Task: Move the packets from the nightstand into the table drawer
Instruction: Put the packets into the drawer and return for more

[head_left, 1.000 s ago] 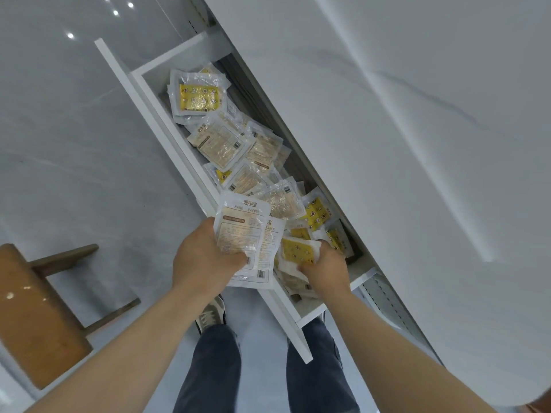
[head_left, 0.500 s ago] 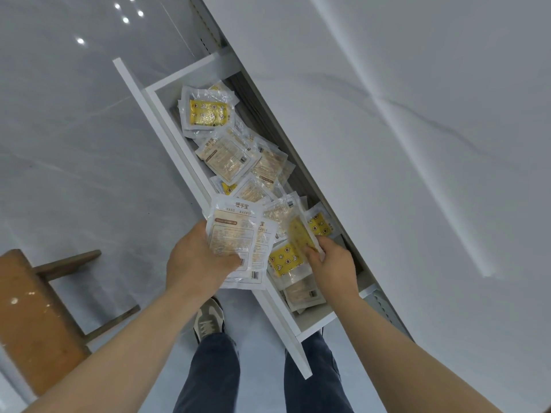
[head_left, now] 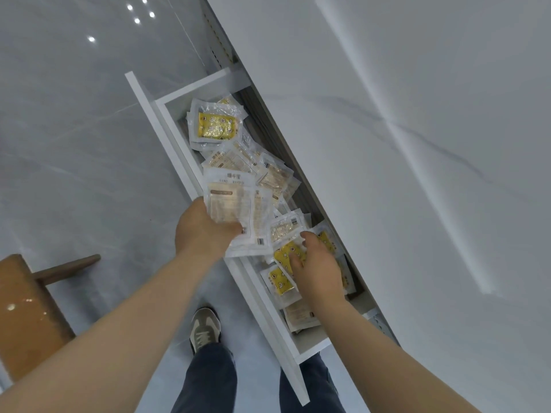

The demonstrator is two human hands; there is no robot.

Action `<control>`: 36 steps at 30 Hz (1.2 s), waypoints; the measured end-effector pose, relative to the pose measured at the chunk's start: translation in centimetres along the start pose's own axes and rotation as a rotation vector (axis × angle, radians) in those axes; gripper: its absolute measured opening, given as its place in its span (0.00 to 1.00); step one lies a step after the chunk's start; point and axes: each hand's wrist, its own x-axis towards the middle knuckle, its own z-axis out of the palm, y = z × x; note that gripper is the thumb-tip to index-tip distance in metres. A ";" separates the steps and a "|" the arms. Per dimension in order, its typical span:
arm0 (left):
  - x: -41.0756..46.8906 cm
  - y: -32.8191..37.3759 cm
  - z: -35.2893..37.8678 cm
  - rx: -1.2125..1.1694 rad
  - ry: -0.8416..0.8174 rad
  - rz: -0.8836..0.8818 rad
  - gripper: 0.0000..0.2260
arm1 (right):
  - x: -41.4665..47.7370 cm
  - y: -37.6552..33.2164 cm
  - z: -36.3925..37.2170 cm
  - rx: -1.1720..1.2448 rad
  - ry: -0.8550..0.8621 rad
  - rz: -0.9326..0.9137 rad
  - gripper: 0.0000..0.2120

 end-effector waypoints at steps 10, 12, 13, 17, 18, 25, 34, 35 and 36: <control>6.6 4.2 2.4 -0.027 0.042 0.033 0.16 | 3.2 -1.8 -0.9 0.014 -0.020 -0.037 0.21; 7.8 4.6 2.6 -0.045 0.055 0.031 0.16 | 3.7 -1.9 -0.7 0.004 -0.024 -0.039 0.22; 8.4 4.8 2.5 -0.064 0.060 0.018 0.17 | 3.9 -1.9 -0.7 0.001 -0.026 -0.041 0.22; 10.1 5.7 1.7 -0.166 0.056 0.004 0.25 | 4.4 -1.9 -0.2 -0.019 -0.047 -0.025 0.24; 10.3 5.9 1.4 -0.190 0.043 0.016 0.26 | 4.5 -2.0 -0.1 -0.017 -0.052 -0.022 0.24; 10.9 5.6 0.2 0.008 -0.038 0.039 0.33 | 4.4 -2.7 0.7 -0.010 -0.079 -0.012 0.24; 7.3 3.7 -0.7 0.092 -0.136 0.142 0.26 | 2.7 -4.4 -0.3 -0.030 -0.075 -0.042 0.22; 6.5 3.5 -1.1 0.118 -0.141 0.165 0.25 | 2.3 -4.6 -0.6 -0.026 -0.071 -0.043 0.22; 5.6 3.3 -1.5 0.150 -0.146 0.188 0.24 | 1.8 -4.9 -1.1 -0.026 -0.067 -0.041 0.21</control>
